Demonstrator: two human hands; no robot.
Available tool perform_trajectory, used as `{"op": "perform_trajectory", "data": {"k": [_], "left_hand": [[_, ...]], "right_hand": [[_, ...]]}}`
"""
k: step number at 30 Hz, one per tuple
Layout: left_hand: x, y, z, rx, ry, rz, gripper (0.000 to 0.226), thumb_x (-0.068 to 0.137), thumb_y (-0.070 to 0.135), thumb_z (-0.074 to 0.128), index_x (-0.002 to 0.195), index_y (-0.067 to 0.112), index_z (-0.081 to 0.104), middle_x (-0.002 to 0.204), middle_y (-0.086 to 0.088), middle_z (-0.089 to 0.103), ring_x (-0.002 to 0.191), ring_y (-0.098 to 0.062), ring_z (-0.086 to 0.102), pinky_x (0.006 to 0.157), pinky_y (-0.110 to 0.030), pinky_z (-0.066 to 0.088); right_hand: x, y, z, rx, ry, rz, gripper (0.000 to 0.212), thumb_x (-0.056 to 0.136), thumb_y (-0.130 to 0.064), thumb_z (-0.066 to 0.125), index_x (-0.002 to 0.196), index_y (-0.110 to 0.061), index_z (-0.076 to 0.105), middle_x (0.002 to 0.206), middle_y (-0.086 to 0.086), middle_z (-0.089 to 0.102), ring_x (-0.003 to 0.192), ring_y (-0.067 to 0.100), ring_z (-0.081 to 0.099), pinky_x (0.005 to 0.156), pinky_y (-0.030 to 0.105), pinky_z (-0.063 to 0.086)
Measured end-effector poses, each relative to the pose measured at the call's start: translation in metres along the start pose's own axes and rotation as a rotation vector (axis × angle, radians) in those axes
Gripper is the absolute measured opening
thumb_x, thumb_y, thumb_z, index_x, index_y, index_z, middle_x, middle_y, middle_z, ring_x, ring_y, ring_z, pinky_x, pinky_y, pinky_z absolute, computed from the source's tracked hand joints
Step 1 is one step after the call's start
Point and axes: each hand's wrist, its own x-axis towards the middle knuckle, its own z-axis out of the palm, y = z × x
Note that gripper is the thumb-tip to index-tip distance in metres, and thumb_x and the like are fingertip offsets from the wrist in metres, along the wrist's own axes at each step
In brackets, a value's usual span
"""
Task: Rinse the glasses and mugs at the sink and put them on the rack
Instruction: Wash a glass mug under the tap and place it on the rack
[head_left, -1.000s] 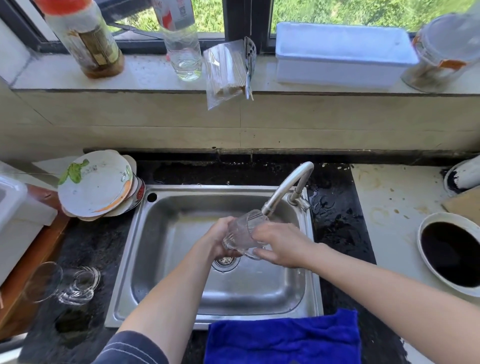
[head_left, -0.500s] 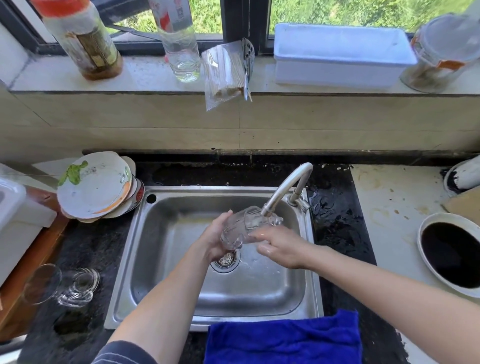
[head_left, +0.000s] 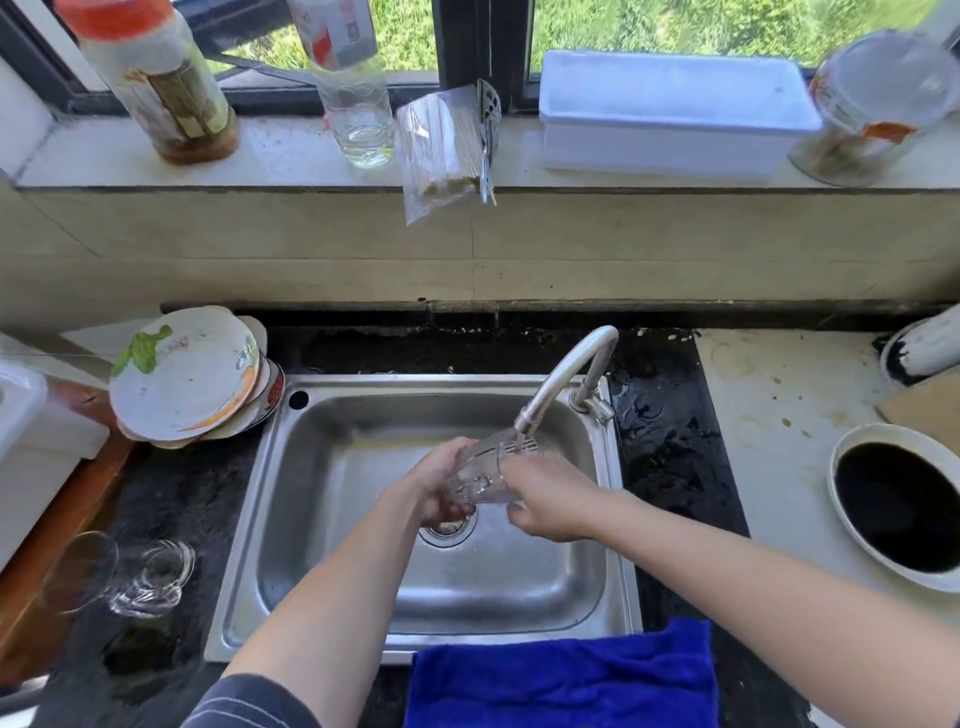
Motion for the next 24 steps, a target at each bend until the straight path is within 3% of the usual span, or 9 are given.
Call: {"op": "perform_trajectory", "data": {"k": [3, 6, 8, 10, 12, 15, 18, 22, 24], "left_hand": [[-0.002, -0.001, -0.007, -0.051, 0.016, -0.016, 0.031, 0.087, 0.038, 0.046, 0.069, 0.017, 0.06, 0.054, 0.0, 0.054, 0.036, -0.014, 0.041, 0.035, -0.014, 0.032], [-0.009, -0.001, 0.009, -0.139, -0.027, -0.023, 0.032, 0.088, 0.032, 0.039, 0.064, 0.017, 0.053, 0.055, 0.0, 0.05, 0.038, -0.013, 0.042, 0.042, -0.018, 0.028], [-0.008, -0.002, 0.011, -0.187, -0.028, -0.009, 0.032, 0.09, 0.032, 0.04, 0.068, 0.016, 0.056, 0.054, 0.0, 0.055, 0.042, -0.014, 0.046, 0.047, -0.022, 0.029], [-0.006, -0.004, 0.004, -0.242, -0.042, 0.003, 0.03, 0.094, 0.034, 0.042, 0.088, 0.011, 0.061, 0.064, -0.005, 0.063, 0.049, -0.017, 0.056, 0.053, -0.026, 0.036], [-0.006, -0.008, 0.002, -0.201, -0.042, 0.012, 0.034, 0.097, 0.041, 0.042, 0.104, 0.012, 0.059, 0.077, -0.007, 0.066, 0.057, -0.02, 0.062, 0.058, -0.028, 0.04], [-0.009, -0.007, 0.014, -0.112, -0.048, 0.115, 0.035, 0.096, 0.048, 0.041, 0.101, 0.02, 0.061, 0.078, -0.001, 0.063, 0.065, -0.016, 0.057, 0.063, -0.028, 0.046], [-0.016, 0.0, 0.025, -0.058, 0.003, 0.206, 0.041, 0.095, 0.052, 0.042, 0.101, 0.02, 0.065, 0.078, -0.001, 0.062, 0.062, -0.016, 0.056, 0.062, -0.027, 0.044], [-0.021, 0.004, 0.026, 0.078, 0.112, 0.376, 0.053, 0.09, 0.061, 0.048, 0.103, 0.014, 0.068, 0.073, -0.008, 0.063, 0.053, -0.02, 0.058, 0.055, -0.03, 0.042], [-0.027, 0.006, 0.026, 0.121, 0.127, 0.406, 0.052, 0.089, 0.062, 0.046, 0.1, 0.017, 0.069, 0.072, -0.01, 0.063, 0.056, -0.021, 0.058, 0.057, -0.031, 0.045]], "right_hand": [[-0.002, 0.013, 0.0, 0.088, -0.034, -0.031, 0.014, 0.088, -0.019, 0.053, 0.1, -0.015, 0.06, 0.107, 0.004, 0.064, 0.098, 0.025, 0.058, 0.076, 0.035, 0.044], [0.007, 0.007, -0.003, 0.209, 0.061, 0.091, 0.027, 0.084, -0.017, 0.056, 0.108, -0.025, 0.064, 0.103, -0.003, 0.067, 0.098, 0.022, 0.061, 0.079, 0.034, 0.05], [0.013, 0.004, 0.001, 0.376, 0.041, 0.122, 0.021, 0.084, -0.017, 0.059, 0.101, -0.027, 0.068, 0.091, -0.004, 0.067, 0.09, 0.021, 0.063, 0.078, 0.035, 0.052], [0.012, 0.011, 0.005, 0.553, -0.008, 0.117, 0.011, 0.088, -0.022, 0.065, 0.095, -0.019, 0.072, 0.082, 0.002, 0.065, 0.076, 0.017, 0.058, 0.073, 0.038, 0.051], [0.007, 0.021, 0.003, 0.755, 0.048, 0.184, 0.01, 0.089, -0.023, 0.067, 0.089, -0.014, 0.072, 0.085, 0.012, 0.069, 0.073, 0.018, 0.057, 0.063, 0.035, 0.047], [0.008, 0.027, -0.002, 1.04, 0.2, 0.349, 0.021, 0.094, -0.021, 0.061, 0.092, -0.001, 0.067, 0.092, 0.011, 0.075, 0.078, 0.016, 0.068, 0.054, 0.022, 0.041], [0.01, 0.025, -0.002, 1.248, 0.267, 0.472, 0.016, 0.097, -0.021, 0.054, 0.087, -0.012, 0.062, 0.086, 0.007, 0.076, 0.066, 0.01, 0.069, 0.048, 0.02, 0.032], [0.012, 0.025, 0.002, 1.296, 0.431, 0.575, 0.017, 0.094, -0.023, 0.055, 0.08, -0.016, 0.059, 0.071, 0.003, 0.063, 0.054, 0.012, 0.058, 0.04, 0.02, 0.029], [0.009, 0.024, -0.001, 1.255, 0.377, 0.531, 0.017, 0.096, -0.025, 0.055, 0.082, -0.015, 0.059, 0.07, 0.004, 0.064, 0.057, 0.015, 0.061, 0.038, 0.02, 0.03]]}}
